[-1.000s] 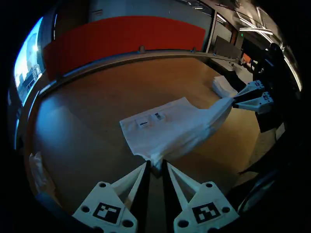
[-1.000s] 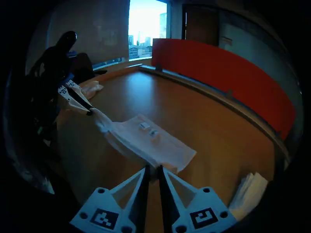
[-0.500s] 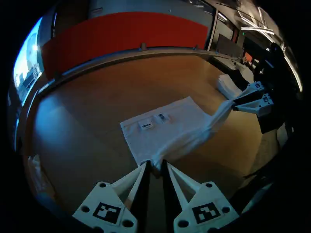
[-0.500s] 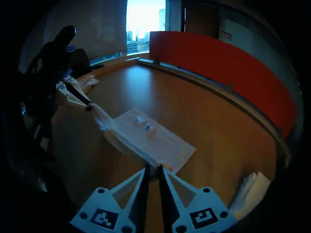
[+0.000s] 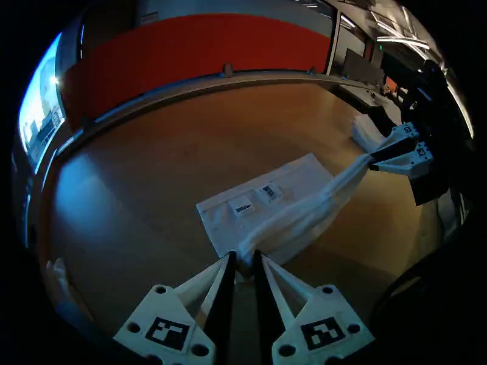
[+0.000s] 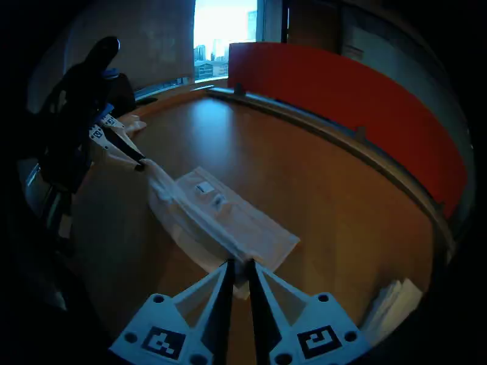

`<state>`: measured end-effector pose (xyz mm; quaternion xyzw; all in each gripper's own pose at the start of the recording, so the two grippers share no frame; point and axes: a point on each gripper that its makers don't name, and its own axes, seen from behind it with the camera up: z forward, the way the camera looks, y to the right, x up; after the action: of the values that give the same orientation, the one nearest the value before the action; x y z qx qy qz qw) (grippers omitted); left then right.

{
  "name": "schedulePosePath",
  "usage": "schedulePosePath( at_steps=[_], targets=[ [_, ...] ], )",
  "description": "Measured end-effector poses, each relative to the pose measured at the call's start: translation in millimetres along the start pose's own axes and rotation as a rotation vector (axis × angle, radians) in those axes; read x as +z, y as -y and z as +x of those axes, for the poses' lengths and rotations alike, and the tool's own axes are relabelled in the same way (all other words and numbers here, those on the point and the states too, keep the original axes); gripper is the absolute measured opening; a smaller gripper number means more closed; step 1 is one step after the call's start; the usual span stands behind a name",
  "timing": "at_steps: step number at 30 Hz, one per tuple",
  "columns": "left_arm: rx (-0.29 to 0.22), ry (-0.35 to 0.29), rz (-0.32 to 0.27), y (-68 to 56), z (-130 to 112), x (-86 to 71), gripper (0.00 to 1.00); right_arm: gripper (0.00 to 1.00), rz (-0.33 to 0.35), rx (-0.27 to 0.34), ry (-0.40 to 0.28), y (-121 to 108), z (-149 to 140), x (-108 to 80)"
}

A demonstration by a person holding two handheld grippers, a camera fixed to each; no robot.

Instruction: Fold towel

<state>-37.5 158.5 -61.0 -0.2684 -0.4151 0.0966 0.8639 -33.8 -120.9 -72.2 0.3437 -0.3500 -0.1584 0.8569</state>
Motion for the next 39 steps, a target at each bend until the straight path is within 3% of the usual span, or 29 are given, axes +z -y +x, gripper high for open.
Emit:
schedulePosePath(
  at_steps=[23,39],
  targets=[
    [0.046,0.012,0.021,19.3,12.2,35.6,0.2,0.17,-0.021,0.004,0.034,-21.6,-1.2,30.1],
    [0.064,0.047,0.052,28.8,-0.4,65.6,0.24,0.17,-0.018,0.03,0.07,-28.9,-18.1,52.7]
  ],
)
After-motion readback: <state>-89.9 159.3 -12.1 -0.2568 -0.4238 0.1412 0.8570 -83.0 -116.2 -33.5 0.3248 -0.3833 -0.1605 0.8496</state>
